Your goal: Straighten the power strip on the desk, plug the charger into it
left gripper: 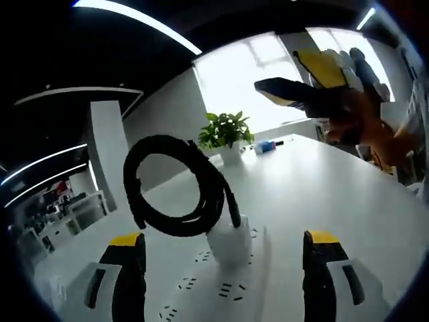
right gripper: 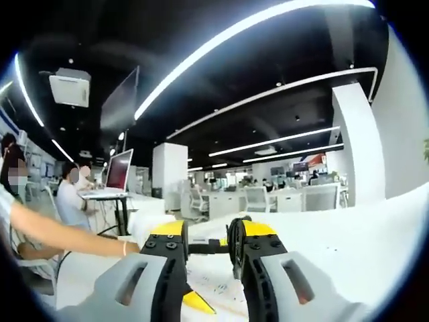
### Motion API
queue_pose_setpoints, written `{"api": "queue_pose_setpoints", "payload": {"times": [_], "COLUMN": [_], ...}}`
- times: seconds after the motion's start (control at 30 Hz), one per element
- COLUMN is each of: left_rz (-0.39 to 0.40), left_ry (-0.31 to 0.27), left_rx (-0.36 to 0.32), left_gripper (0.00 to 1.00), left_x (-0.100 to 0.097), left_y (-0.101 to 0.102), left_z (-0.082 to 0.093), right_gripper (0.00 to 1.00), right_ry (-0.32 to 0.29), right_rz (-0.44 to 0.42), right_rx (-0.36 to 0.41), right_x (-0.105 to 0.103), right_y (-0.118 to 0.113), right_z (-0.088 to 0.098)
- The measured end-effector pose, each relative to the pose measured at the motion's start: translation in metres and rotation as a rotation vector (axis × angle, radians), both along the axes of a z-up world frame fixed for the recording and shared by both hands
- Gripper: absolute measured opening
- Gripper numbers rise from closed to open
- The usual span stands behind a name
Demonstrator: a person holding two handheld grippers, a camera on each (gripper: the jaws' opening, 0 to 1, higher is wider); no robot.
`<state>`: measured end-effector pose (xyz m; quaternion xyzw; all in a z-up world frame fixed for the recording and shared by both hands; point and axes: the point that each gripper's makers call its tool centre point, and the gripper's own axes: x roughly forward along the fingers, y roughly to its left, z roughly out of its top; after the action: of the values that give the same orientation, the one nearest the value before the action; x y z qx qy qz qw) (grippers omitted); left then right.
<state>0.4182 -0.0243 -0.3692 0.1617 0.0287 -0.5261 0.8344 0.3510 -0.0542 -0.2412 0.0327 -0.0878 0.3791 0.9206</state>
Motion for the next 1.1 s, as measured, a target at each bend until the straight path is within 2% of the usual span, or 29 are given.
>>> {"api": "queue_pose_setpoints", "payload": {"times": [0.17, 0.27, 0.37, 0.43, 0.5, 0.6, 0.77, 0.9, 0.97, 1.1], "left_rz": [0.016, 0.024, 0.027, 0.032, 0.042, 0.059, 0.074, 0.086, 0.091, 0.097], "left_ry": [0.013, 0.017, 0.046, 0.052, 0.051, 0.05, 0.048, 0.041, 0.041, 0.047], "left_rx": [-0.028, -0.041, -0.106, -0.121, -0.124, -0.142, -0.175, -0.153, -0.146, -0.148], "left_gripper": [0.99, 0.99, 0.99, 0.99, 0.99, 0.99, 0.99, 0.99, 0.99, 0.99], "left_x": [0.002, 0.002, 0.001, 0.001, 0.002, 0.003, 0.001, 0.001, 0.002, 0.003], "left_y": [0.006, 0.011, 0.015, 0.019, 0.025, 0.034, 0.043, 0.051, 0.054, 0.058], "left_z": [0.001, 0.002, 0.009, 0.012, 0.013, 0.017, 0.021, 0.017, 0.015, 0.014], "right_gripper": [0.45, 0.49, 0.51, 0.54, 0.61, 0.73, 0.83, 0.92, 1.0, 1.0], "right_ry": [0.047, 0.046, 0.044, 0.043, 0.041, 0.024, -0.016, -0.057, -0.076, -0.108], "right_rz": [0.018, 0.011, 0.005, 0.009, 0.003, 0.0, 0.013, -0.021, -0.014, -0.005], "right_rx": [0.004, -0.026, -0.047, -0.053, -0.067, -0.102, -0.181, -0.248, -0.261, -0.318], "right_x": [0.007, 0.009, 0.012, 0.011, 0.012, 0.017, 0.023, 0.034, 0.036, 0.043], "right_y": [-0.005, -0.007, -0.009, -0.009, -0.01, -0.009, -0.005, -0.008, -0.006, -0.004], "right_z": [-0.013, -0.023, -0.029, -0.033, -0.035, -0.039, -0.046, -0.049, -0.049, -0.054]}}
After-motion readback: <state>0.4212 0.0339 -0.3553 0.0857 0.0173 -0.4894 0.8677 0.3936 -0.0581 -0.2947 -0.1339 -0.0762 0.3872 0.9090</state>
